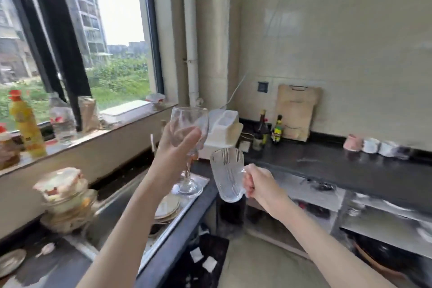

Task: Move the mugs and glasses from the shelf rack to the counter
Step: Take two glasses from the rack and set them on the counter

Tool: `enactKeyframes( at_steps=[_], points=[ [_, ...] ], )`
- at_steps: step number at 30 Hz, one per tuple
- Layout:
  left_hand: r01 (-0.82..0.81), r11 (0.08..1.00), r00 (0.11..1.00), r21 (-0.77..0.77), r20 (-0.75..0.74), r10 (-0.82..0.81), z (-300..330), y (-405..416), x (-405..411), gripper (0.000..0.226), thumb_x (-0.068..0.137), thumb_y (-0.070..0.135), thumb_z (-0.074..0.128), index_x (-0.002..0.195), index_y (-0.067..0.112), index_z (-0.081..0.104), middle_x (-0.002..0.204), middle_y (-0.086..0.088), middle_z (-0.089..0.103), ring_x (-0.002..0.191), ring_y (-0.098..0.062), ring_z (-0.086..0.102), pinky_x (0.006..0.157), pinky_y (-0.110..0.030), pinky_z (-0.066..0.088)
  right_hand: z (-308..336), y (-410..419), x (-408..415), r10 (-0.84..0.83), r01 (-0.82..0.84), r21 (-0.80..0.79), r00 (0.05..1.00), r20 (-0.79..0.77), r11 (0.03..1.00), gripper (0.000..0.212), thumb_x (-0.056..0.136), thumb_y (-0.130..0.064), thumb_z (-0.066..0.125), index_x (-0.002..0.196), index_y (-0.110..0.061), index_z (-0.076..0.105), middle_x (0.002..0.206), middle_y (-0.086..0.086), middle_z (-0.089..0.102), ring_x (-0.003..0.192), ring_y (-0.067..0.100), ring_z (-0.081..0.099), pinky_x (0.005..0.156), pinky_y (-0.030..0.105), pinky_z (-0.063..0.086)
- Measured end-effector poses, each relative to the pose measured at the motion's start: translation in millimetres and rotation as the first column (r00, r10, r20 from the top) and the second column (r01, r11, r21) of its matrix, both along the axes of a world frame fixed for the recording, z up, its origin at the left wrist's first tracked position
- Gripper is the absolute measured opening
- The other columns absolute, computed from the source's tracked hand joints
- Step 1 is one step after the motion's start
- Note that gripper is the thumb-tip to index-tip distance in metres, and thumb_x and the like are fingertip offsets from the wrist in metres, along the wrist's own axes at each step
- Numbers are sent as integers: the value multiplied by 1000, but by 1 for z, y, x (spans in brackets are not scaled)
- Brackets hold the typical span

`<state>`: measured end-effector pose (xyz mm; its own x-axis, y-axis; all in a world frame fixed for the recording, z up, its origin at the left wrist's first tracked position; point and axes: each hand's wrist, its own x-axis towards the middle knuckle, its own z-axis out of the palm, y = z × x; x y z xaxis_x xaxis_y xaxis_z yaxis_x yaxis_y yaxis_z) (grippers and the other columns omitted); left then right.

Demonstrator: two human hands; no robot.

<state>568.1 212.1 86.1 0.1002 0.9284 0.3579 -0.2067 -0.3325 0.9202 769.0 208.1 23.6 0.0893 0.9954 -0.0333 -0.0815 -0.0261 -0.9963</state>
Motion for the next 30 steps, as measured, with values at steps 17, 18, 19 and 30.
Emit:
enactKeyframes(
  at_steps=[17, 18, 19, 30],
  points=[
    [360, 931, 920, -66, -144, -366, -63, 174, 373, 73, 71, 54, 65, 133, 29, 38, 124, -4, 59, 105, -17, 60, 61, -18, 49, -50, 62, 362, -558, 551, -110, 829, -46, 827, 43, 93, -25, 45, 55, -20, 28, 44, -6, 23, 49, 15, 21, 51, 29, 21],
    [372, 925, 914, -70, -146, -379, -67, 189, 392, 73, 72, 53, 65, 134, 30, 36, 123, 0, 59, 105, -15, 60, 60, -16, 50, -50, 74, 379, -576, 569, -111, 816, -45, 815, 43, 93, -24, 45, 54, -20, 27, 45, -5, 22, 50, 15, 20, 51, 30, 21],
    [383, 920, 909, -81, -143, -391, -70, 205, 410, 72, 72, 53, 66, 133, 32, 35, 121, 5, 59, 104, -13, 61, 59, -15, 50, -48, 86, 396, -590, 584, -111, 807, -32, 804, 43, 93, -23, 44, 54, -20, 27, 46, -5, 22, 50, 15, 20, 51, 30, 21],
    [465, 868, 845, -175, -205, -494, -90, 348, 600, 61, 76, 38, 70, 126, 35, 34, 111, 6, 57, 86, 8, 62, 63, -11, 47, -46, 199, 562, -741, 756, -160, 654, 152, 634, 41, 94, -23, 38, 54, -16, 30, 58, 0, 34, 57, 14, 29, 53, 27, 27]
  ],
)
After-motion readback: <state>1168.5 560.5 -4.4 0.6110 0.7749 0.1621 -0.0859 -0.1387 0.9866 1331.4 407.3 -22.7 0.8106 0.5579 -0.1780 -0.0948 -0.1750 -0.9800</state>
